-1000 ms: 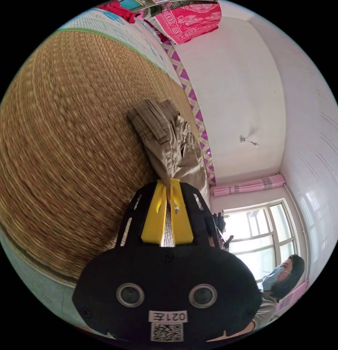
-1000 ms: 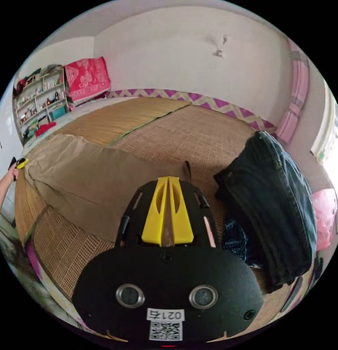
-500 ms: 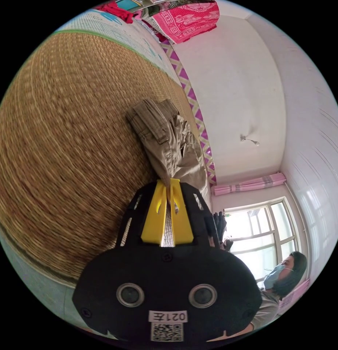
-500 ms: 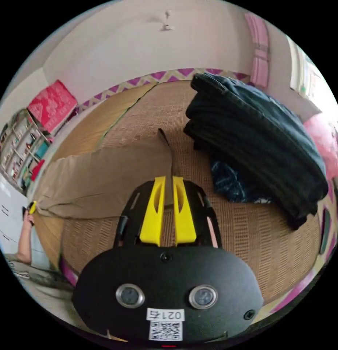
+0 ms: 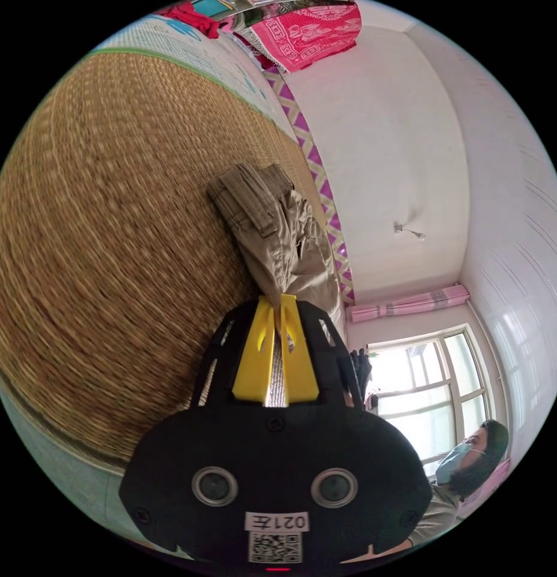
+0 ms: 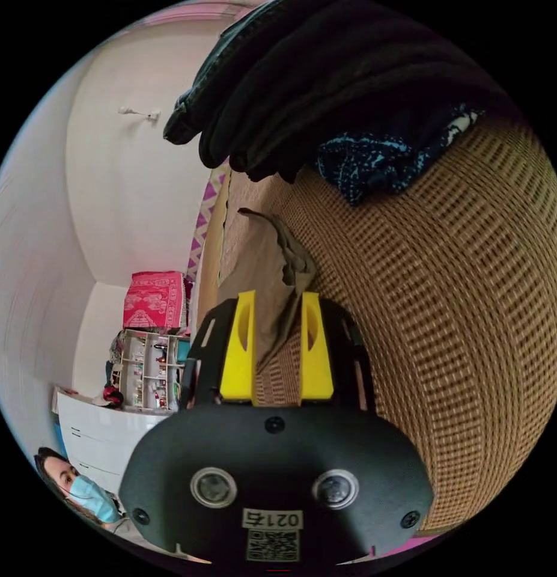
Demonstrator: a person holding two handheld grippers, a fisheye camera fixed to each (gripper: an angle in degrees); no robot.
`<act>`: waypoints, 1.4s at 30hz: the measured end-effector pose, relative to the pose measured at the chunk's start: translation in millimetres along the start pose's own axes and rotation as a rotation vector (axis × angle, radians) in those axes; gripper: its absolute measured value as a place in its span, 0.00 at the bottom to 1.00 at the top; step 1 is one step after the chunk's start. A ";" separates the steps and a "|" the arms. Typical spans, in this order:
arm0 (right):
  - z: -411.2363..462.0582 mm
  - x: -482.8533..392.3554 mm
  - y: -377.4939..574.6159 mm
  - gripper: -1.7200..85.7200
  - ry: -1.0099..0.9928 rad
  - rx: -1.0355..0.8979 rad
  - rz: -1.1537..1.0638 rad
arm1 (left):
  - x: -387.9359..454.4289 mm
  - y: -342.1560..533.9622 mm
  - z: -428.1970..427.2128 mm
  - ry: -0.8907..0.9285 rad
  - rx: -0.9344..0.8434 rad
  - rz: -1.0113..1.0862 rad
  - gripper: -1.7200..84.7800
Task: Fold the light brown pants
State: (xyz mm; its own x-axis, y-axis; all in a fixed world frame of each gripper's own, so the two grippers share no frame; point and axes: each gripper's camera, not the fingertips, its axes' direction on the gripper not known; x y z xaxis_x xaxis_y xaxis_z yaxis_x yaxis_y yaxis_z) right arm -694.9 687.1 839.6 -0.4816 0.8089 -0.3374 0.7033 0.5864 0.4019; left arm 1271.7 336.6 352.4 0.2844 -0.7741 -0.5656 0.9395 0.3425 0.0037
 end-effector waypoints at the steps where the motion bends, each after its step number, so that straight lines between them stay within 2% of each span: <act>1: 3.5 -1.7 -0.9 0.11 0.003 0.003 0.004 | -2.5 -3.9 -1.2 -0.001 0.000 0.000 0.01; 3: 17.7 -6.4 -2.5 0.06 0.009 0.017 0.027 | -6.4 -10.3 -3.5 -0.001 0.000 0.001 0.01; 7: 21.8 -26.2 10.0 0.03 -0.058 0.087 0.048 | -15.4 -26.4 -9.9 -0.005 0.001 0.002 0.01; 10: 20.3 -114.3 24.4 0.02 -0.058 0.106 -0.182 | -21.5 -39.3 -15.6 -0.008 0.001 0.004 0.01; 13: 40.4 -240.0 63.7 0.02 -0.011 0.071 -0.495 | -28.0 -53.2 -22.4 -0.007 0.002 0.006 0.01; 15: 81.2 -346.1 121.6 0.02 0.048 0.012 -0.767 | -31.7 -62.1 -27.0 -0.006 0.002 0.007 0.01; 16: 94.7 -370.9 139.8 0.02 0.062 -0.004 -0.837 | -34.3 -68.0 -30.3 -0.003 0.002 0.007 0.01; 18: 159.7 -452.6 219.0 0.02 0.112 -0.081 -1.070 | -37.9 -77.3 -35.6 0.000 0.002 0.009 0.01; 21: 255.3 -522.5 325.5 0.02 0.191 -0.162 -1.313 | -42.9 -93.3 -45.0 0.001 0.003 0.011 0.01; 24: 351.7 -556.5 416.6 0.02 0.300 -0.203 -1.494 | -47.0 -110.5 -55.2 -0.001 0.003 0.013 0.01; 27: 449.7 -552.6 477.0 0.02 0.454 -0.316 -1.576 | -50.7 -128.4 -66.5 0.003 0.003 0.013 0.01; 29: 478.0 -547.8 488.4 0.02 0.487 -0.368 -1.540 | -52.7 -143.2 -76.2 0.004 0.004 0.012 0.01; 32: 466.2 -566.9 492.3 0.02 0.436 -0.275 -1.512 | -52.5 -161.7 -88.8 -0.001 0.007 0.016 0.01; 35: 468.4 -580.1 507.3 0.02 0.346 -0.303 -1.517 | -49.3 -180.8 -101.9 -0.018 0.011 0.024 0.01; 37: 492.5 -571.5 527.1 0.03 0.366 -0.368 -1.553 | -48.2 -192.4 -110.3 -0.017 0.011 0.024 0.01; 39: 521.4 -551.0 538.7 0.04 0.472 -0.383 -1.576 | -46.6 -204.0 -119.3 -0.013 0.011 0.025 0.01; 40: 518.1 -551.8 537.5 0.05 0.463 -0.363 -1.574 | -45.2 -211.7 -125.6 -0.009 0.012 0.025 0.01; 42: 495.2 -557.4 514.6 0.09 0.314 -0.383 -1.468 | -42.2 -223.1 -134.7 -0.008 0.013 0.026 0.01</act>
State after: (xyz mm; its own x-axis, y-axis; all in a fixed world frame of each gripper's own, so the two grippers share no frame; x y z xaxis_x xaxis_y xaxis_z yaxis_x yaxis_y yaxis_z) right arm 194.4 516.3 812.9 -0.7260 -0.5198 -0.4502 -0.6167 0.7818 0.0918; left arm 1024.4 364.6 264.4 0.3100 -0.7692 -0.5587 0.9343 0.3554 0.0290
